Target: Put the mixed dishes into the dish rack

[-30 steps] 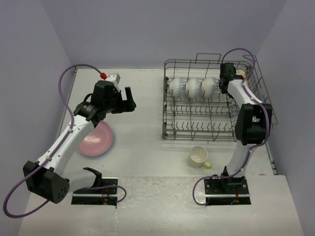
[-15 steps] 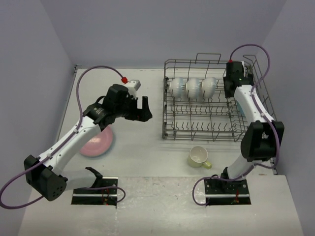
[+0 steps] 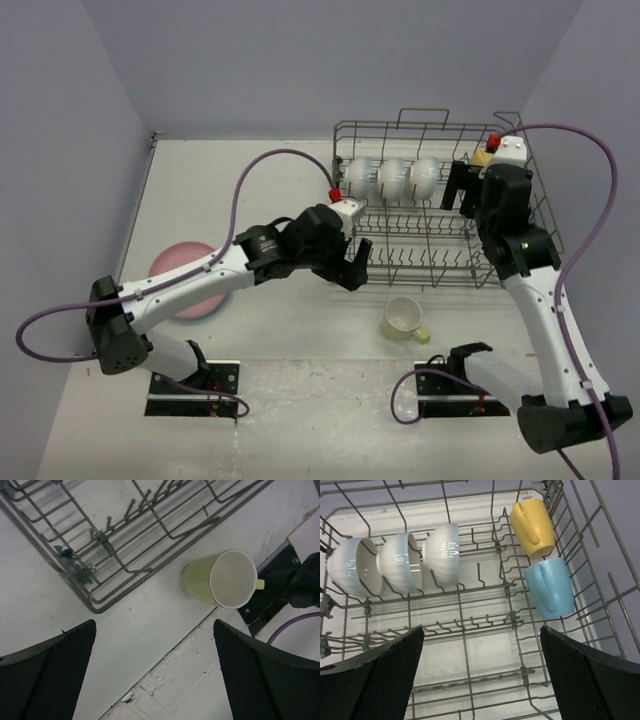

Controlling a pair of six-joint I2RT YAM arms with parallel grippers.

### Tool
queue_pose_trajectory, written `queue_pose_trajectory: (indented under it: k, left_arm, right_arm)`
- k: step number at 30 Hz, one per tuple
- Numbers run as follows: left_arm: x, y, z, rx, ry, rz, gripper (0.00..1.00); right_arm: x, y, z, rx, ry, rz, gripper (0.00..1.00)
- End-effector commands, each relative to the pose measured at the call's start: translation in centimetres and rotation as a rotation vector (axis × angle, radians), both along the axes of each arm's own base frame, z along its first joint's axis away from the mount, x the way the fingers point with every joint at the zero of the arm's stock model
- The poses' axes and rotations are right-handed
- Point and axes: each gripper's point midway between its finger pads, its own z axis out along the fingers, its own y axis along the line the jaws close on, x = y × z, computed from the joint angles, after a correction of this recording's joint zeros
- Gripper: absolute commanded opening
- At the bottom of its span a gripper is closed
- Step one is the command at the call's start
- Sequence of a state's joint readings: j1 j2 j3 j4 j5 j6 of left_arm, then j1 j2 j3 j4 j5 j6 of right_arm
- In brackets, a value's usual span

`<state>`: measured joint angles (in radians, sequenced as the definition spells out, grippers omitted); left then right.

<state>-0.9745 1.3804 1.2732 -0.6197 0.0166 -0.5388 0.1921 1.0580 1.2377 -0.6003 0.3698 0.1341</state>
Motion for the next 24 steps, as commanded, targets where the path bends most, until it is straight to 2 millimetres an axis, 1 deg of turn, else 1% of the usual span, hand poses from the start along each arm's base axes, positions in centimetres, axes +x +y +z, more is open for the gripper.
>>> queue_pose_trajectory:
  k: [1,2,3,4,5,7,8,10,11,12,13,14,16,17,19,20,21,23,24]
  left_arm:
    - [-0.1,-3.1,1.5,0.021,-0.066,0.023,1.00]
    - [-1.3,-4.5,0.6,0.050,-0.066,-0.017,1.00]
    - [-1.7,-5.2,0.5,0.058,-0.068,-0.021,1.00]
    - [-1.9,-6.0,0.9,0.056,-0.080,-0.024,1.00]
    - [-2.8,-6.9,-0.5,0.088,-0.072,-0.044,1.00]
    - [-3.7,-7.7,-1.3,0.122,-0.089,-0.036,1.00]
    - [-3.7,-7.9,-2.7,0.161,-0.090,-0.023,1.00]
    - [-3.7,-8.4,-3.6,0.178,-0.087,0.016,1.00]
    - [-3.9,-9.1,-4.4,0.186,-0.073,0.027,1.00]
    - [-4.0,-9.5,-4.8,0.189,-0.076,0.027,1.00]
    - [-4.6,-10.4,-5.8,0.202,-0.082,0.015,0.99]
    - [-4.7,-10.7,-6.1,0.205,-0.085,0.026,0.99]
    - [-4.6,-11.5,-6.6,0.213,-0.100,0.054,0.95]
    - [-4.5,-11.7,-7.8,0.232,-0.087,0.072,0.94]
    - [-4.1,-11.9,-8.4,0.245,-0.087,0.102,0.91]
    - [-4.0,-12.0,-9.1,0.251,-0.079,0.120,0.89]
    - [-3.9,-12.1,-9.3,0.255,-0.081,0.124,0.84]
    - [-3.7,-12.1,-9.7,0.264,-0.083,0.140,0.80]
    - [-3.6,-11.9,-9.8,0.269,-0.091,0.151,0.72]
  right_arm:
    - [-1.2,0.8,1.1,0.113,-0.099,0.000,0.99]
    - [-1.9,0.4,1.2,0.116,-0.105,-0.021,0.99]
    - [-2.4,0.0,1.4,0.122,-0.117,-0.042,0.99]
    - [-3.3,-0.4,1.9,0.139,-0.145,-0.062,0.99]
    - [-3.7,-0.7,2.2,0.142,-0.162,-0.077,0.99]
    - [-4.5,-1.0,2.7,0.157,-0.205,-0.090,0.99]
    - [-4.7,-1.1,2.9,0.163,-0.217,-0.094,0.99]
    - [-5.2,-1.2,3.2,0.168,-0.237,-0.096,0.99]
    - [-5.2,-1.3,3.3,0.168,-0.243,-0.101,0.99]
    - [-5.4,-1.6,3.4,0.163,-0.249,-0.112,0.99]
    - [-5.5,-1.8,3.4,0.157,-0.249,-0.122,0.99]
    - [-5.5,-2.0,3.4,0.152,-0.250,-0.130,0.99]
    - [-5.7,-2.4,3.4,0.143,-0.250,-0.151,0.99]
    - [-5.7,-2.4,3.4,0.142,-0.248,-0.153,0.99]
    - [-5.7,-2.3,3.4,0.145,-0.251,-0.144,0.99]
    - [-5.7,-2.2,3.5,0.147,-0.254,-0.142,0.99]
    - [-5.7,-2.2,3.5,0.147,-0.258,-0.140,0.99]
    - [-5.8,-2.3,3.6,0.144,-0.260,-0.142,0.99]
    - [-5.8,-2.3,3.5,0.142,-0.260,-0.141,0.99]
